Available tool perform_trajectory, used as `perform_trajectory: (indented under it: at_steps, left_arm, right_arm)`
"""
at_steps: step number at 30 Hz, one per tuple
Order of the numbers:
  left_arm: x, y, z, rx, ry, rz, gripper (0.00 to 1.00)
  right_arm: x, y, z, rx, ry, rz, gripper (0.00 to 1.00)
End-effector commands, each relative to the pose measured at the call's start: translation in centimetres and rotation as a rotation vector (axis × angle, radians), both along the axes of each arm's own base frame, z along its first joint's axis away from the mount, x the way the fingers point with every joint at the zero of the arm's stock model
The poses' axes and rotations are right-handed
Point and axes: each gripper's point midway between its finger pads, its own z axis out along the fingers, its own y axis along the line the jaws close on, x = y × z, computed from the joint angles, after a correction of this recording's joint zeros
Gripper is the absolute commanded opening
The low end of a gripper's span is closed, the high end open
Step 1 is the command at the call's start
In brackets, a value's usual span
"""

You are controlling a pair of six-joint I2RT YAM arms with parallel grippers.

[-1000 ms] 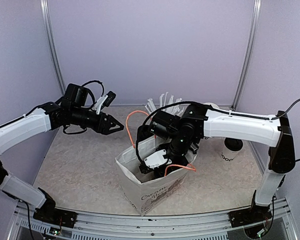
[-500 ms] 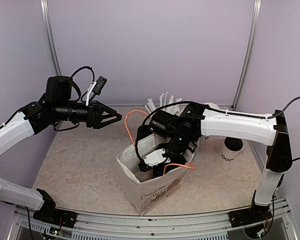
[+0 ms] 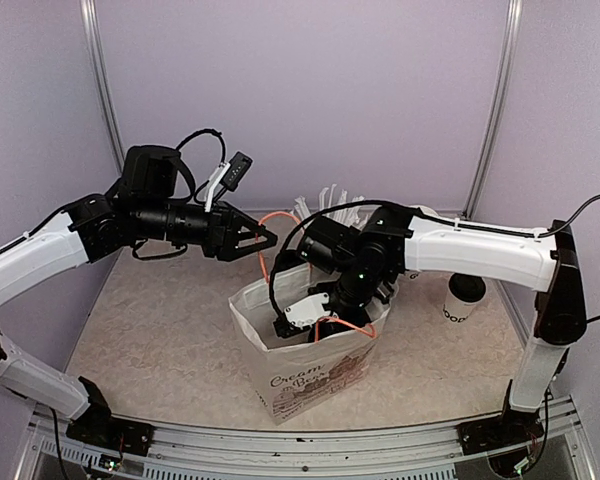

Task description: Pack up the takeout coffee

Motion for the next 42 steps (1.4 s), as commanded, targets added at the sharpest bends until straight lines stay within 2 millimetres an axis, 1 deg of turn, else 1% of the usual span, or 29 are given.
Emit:
perform_trajectory:
  at_steps: [1, 3, 6, 10, 11, 13, 17, 18, 21, 24, 26, 29, 33, 34, 36, 37, 40, 42]
  left_arm:
    - [2.1, 0.4, 0.2, 0.018, -0.018, 0.100, 0.62]
    - [3.1, 0.8, 0.1, 0.023, -0.009, 0.132, 0.57]
    - [3.8, 1.0, -0.2, 0.034, -0.004, 0.141, 0.45]
    - [3.7, 0.2, -0.1, 0.024, -0.005, 0.095, 0.28]
    - [3.7, 0.0, 0.0, 0.024, -0.009, 0.085, 0.22]
    - [3.8, -0.3, 0.3, 0.025, -0.023, 0.068, 0.14]
    - [4.2, -0.9, 0.6, 0.033, -0.044, 0.055, 0.02]
    - [4.2, -1.0, 0.7, 0.036, -0.044, 0.051, 0.00]
    - [4.4, -1.2, 0.4, 0.056, -0.047, 0.054, 0.00]
    - [4.4, -1.2, 0.4, 0.070, -0.052, 0.054, 0.00]
    - [4.5, -1.2, 0.6, 0.078, -0.061, 0.056, 0.00]
    - [4.4, -1.3, 1.2, 0.080, -0.078, 0.055, 0.00]
    - [4.4, -1.3, 1.8, 0.078, -0.086, 0.060, 0.00]
    - [4.4, -1.3, 1.8, 0.079, -0.085, 0.061, 0.09]
    - [4.7, -1.0, 1.9, 0.086, -0.084, 0.082, 0.41]
    - [4.6, -1.0, 1.8, 0.086, -0.085, 0.081, 0.51]
    - [3.7, -1.0, 2.3, 0.059, -0.104, 0.048, 0.68]
    - [3.4, -1.4, 2.6, 0.048, -0.115, 0.035, 0.71]
  right_arm:
    - [0.5, 0.5, 3.5, 0.081, -0.039, -0.021, 0.68]
    - [0.6, 0.7, 4.2, 0.094, -0.047, -0.020, 0.72]
    - [0.4, 0.8, 5.0, 0.108, -0.058, -0.011, 0.74]
    - [0.2, 0.7, 5.8, 0.120, -0.083, 0.001, 0.76]
    - [0.4, 0.8, 6.1, 0.129, -0.095, 0.000, 0.78]
    - [0.7, 1.1, 6.9, 0.149, -0.115, -0.006, 0.79]
    - [0.8, 1.4, 7.6, 0.169, -0.122, -0.002, 0.79]
    - [0.7, 1.4, 7.6, 0.170, -0.115, 0.001, 0.79]
    - [0.2, 1.5, 8.3, 0.185, -0.099, 0.014, 0.79]
    - [-0.1, 1.5, 9.7, 0.216, -0.103, 0.034, 0.80]
    - [-0.2, 1.7, 10.9, 0.245, -0.109, 0.043, 0.80]
    - [-0.3, 2.0, 13.5, 0.299, -0.136, 0.057, 0.82]
    - [-0.8, 1.5, 17.2, 0.373, -0.178, 0.095, 0.84]
    - [-0.9, 1.2, 18.0, 0.388, -0.195, 0.099, 0.84]
    - [-1.0, 0.6, 19.0, 0.407, -0.223, 0.106, 0.85]
    - [-1.0, 0.3, 19.4, 0.412, -0.239, 0.108, 0.85]
    - [-0.3, -0.3, 20.6, 0.428, -0.302, 0.084, 0.85]
    - [0.2, -0.7, 21.6, 0.443, -0.345, 0.066, 0.85]
